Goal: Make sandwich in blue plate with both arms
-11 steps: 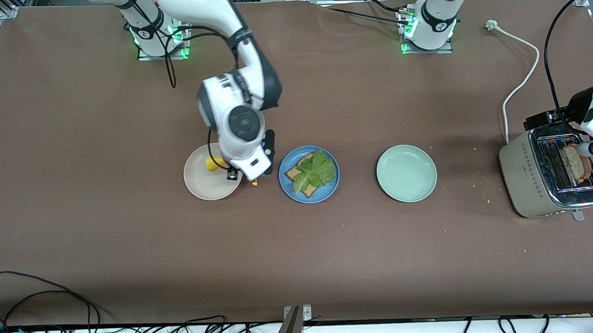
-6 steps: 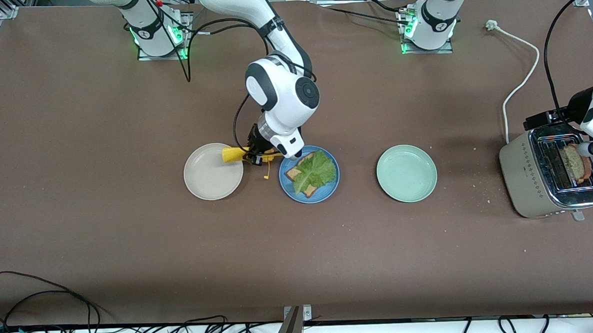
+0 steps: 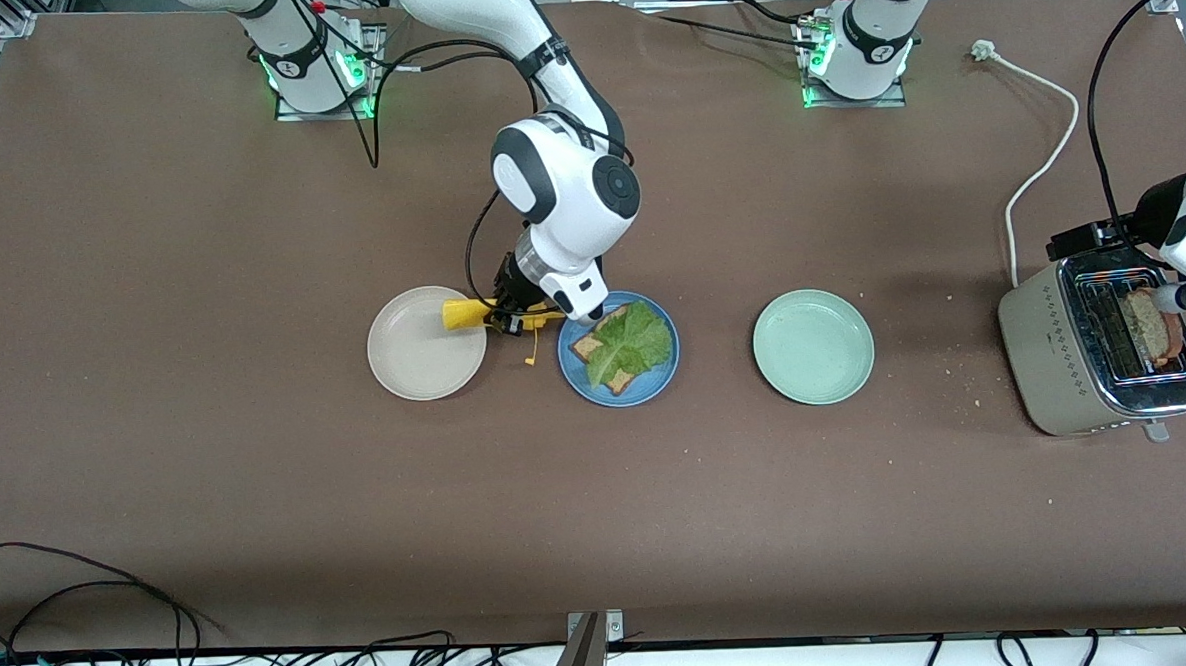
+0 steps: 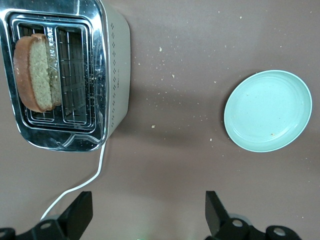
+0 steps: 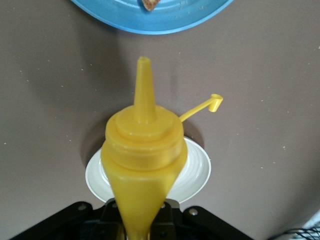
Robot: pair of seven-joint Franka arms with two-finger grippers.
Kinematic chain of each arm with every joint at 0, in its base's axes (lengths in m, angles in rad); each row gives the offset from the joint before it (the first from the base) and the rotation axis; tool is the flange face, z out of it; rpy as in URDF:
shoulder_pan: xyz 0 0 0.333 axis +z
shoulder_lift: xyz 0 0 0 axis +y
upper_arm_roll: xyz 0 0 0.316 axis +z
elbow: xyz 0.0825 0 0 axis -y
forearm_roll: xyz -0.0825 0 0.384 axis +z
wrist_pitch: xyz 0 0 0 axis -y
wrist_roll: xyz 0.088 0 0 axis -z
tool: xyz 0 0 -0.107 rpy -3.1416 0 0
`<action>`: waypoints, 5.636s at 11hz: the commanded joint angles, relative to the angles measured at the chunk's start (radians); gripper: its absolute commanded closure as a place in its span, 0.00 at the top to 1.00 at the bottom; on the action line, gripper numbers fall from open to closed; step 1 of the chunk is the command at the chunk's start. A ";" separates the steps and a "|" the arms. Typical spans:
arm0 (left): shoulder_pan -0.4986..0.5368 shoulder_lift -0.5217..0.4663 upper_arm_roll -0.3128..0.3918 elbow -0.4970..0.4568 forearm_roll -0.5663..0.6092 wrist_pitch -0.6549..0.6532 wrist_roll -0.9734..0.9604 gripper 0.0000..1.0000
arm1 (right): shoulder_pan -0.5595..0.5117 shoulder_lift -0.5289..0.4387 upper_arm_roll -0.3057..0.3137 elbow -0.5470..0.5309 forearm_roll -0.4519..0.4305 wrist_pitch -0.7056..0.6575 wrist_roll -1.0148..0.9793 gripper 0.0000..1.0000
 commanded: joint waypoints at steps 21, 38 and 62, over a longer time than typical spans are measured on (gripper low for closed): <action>0.204 0.276 0.044 0.131 0.164 0.202 0.252 0.93 | -1.112 0.069 0.280 -0.039 0.926 -0.462 -1.641 0.11; 0.196 0.223 0.029 0.137 0.164 0.098 0.268 0.00 | -1.143 0.000 0.122 -0.008 0.867 -0.558 -1.078 1.00; -0.222 0.217 -0.450 -0.273 -0.688 0.875 -0.710 0.00 | -1.224 -0.879 0.670 -0.435 -0.009 -0.123 0.779 1.00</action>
